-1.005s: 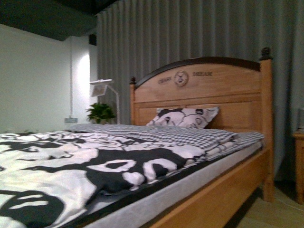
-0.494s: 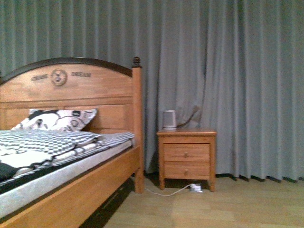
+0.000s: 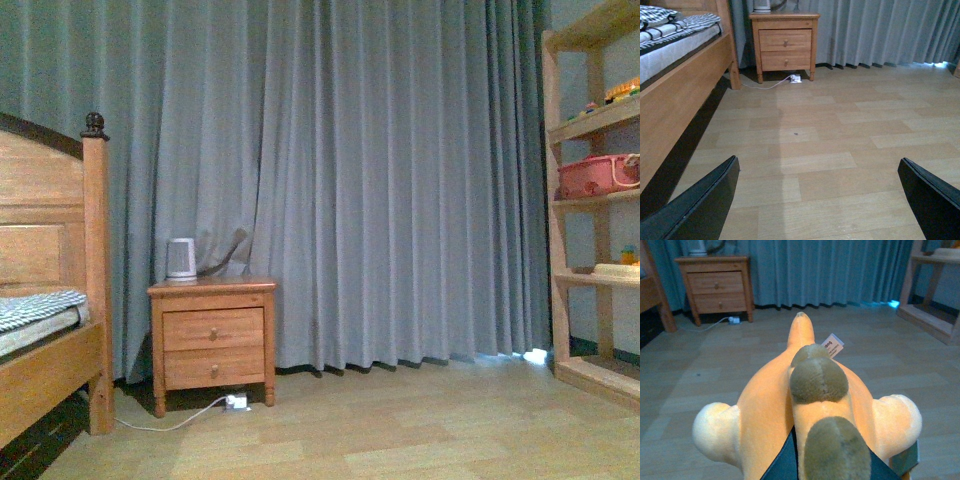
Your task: Put away toys
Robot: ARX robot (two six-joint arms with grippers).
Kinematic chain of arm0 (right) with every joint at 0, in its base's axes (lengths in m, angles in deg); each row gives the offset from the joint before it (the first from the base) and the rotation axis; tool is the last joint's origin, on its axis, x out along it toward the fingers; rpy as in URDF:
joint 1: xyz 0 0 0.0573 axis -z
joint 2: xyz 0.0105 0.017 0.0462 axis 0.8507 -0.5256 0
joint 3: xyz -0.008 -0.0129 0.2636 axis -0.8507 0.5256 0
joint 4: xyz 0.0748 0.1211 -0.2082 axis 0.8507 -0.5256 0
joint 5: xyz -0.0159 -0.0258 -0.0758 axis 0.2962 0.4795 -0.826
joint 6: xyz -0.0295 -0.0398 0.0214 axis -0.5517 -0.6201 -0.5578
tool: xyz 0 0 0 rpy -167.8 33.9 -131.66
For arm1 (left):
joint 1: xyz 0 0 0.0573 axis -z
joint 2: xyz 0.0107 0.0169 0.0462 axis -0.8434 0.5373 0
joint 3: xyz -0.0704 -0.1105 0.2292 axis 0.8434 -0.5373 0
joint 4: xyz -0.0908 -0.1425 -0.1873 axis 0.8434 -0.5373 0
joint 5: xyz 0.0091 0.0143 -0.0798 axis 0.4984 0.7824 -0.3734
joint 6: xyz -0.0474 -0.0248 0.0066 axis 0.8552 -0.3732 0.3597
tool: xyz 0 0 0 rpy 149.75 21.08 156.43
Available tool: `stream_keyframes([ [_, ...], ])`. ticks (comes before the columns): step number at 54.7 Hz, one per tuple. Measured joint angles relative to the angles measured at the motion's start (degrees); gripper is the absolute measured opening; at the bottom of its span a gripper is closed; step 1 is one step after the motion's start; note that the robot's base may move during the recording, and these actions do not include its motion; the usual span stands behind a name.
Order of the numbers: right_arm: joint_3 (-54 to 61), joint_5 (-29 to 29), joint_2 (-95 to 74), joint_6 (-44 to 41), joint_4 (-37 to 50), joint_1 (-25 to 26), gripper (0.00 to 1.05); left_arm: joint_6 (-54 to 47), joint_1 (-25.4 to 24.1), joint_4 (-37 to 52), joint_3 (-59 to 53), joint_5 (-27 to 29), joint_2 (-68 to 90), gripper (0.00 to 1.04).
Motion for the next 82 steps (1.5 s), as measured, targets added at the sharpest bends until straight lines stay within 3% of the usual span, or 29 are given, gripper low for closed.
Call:
stream_keyframes([
  [82, 0.0, 0.66, 0.0, 0.02, 0.0, -0.07, 0.07, 0.0, -0.02, 0.0, 0.0, 0.22, 0.0, 0.98],
])
